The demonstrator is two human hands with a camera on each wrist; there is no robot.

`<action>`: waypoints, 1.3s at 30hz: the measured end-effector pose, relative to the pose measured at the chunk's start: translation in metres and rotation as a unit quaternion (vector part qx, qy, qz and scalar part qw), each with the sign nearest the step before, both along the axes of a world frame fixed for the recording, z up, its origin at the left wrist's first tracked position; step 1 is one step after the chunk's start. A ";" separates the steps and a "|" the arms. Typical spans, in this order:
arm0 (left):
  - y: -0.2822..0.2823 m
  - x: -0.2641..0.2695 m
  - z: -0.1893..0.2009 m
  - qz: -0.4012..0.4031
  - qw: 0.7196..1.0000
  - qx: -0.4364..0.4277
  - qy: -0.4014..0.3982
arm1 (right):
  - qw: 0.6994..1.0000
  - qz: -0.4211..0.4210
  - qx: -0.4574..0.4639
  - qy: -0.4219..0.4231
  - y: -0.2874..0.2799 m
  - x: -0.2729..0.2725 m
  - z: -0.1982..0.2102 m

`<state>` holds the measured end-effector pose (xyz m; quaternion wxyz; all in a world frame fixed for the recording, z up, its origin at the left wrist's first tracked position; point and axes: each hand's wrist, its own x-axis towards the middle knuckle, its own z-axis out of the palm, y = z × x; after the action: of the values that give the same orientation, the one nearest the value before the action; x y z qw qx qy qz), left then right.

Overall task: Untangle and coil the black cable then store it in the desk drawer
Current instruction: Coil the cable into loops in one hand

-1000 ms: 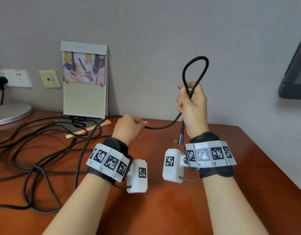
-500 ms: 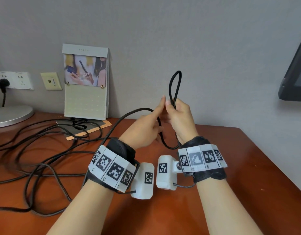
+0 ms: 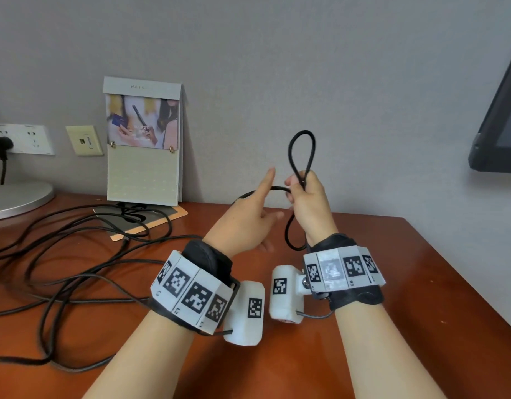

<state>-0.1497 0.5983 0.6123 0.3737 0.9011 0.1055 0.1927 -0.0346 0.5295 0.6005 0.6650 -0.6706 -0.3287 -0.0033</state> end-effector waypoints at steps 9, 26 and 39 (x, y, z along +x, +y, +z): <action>0.018 -0.009 0.008 0.126 0.991 0.041 0.015 | 0.996 -0.053 0.047 0.050 -0.014 0.013 0.010; 0.017 -0.008 0.014 0.116 0.963 0.028 -0.242 | 0.986 0.098 -0.114 -0.076 0.002 -0.020 0.003; 0.012 -0.006 0.016 0.031 0.978 -0.030 -0.206 | 0.990 0.098 -0.085 -0.047 0.005 -0.024 0.002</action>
<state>-0.1561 0.6105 0.6286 0.4083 0.8268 0.0594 0.3823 -0.0583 0.5346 0.6027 0.5865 -0.6885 -0.4226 0.0589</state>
